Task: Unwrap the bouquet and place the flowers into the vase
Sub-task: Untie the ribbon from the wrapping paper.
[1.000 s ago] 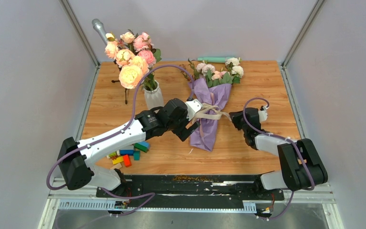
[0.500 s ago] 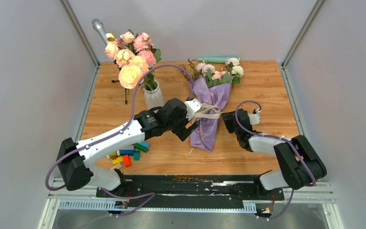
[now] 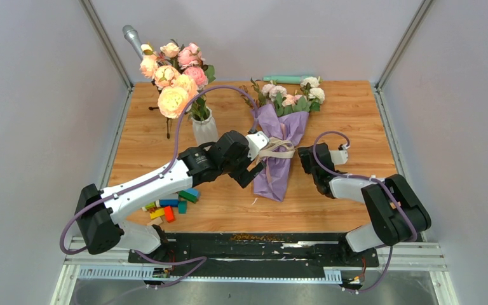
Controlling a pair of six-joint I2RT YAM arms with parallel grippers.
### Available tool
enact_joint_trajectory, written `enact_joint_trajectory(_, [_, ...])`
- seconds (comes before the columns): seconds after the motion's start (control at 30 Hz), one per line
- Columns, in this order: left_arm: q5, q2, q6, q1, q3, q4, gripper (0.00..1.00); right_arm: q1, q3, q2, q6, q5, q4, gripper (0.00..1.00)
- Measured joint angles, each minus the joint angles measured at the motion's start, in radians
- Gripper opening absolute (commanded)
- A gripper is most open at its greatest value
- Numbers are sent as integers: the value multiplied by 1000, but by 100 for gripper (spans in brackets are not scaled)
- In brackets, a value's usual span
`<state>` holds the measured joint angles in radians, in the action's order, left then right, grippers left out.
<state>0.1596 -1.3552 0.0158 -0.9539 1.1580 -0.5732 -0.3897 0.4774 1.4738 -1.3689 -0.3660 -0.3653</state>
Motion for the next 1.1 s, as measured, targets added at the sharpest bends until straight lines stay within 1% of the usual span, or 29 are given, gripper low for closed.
enact_joint_trajectory(0.13, [-1,2,0,0,0,0,100,0,-3,-16,-10,-9,2,40])
enact_joint_trajectory(0.33, [-6,6,0,0,0,0,100,0,-19,-97,-23,-28,9,40])
enact_joint_trajectory(0.43, [-9,6,0,0,0,0,100,0,-19,-103,-25,-32,10,39])
enact_joint_trajectory(0.53, [-12,6,0,0,0,0,100,0,-19,-86,-34,-27,5,38])
enact_joint_trajectory(0.87, [-17,6,0,0,0,0,100,-3,-18,63,-60,-6,-23,37])
enact_joint_trajectory(1.1, [-17,6,0,0,0,0,100,-3,6,93,-66,-15,-40,38])
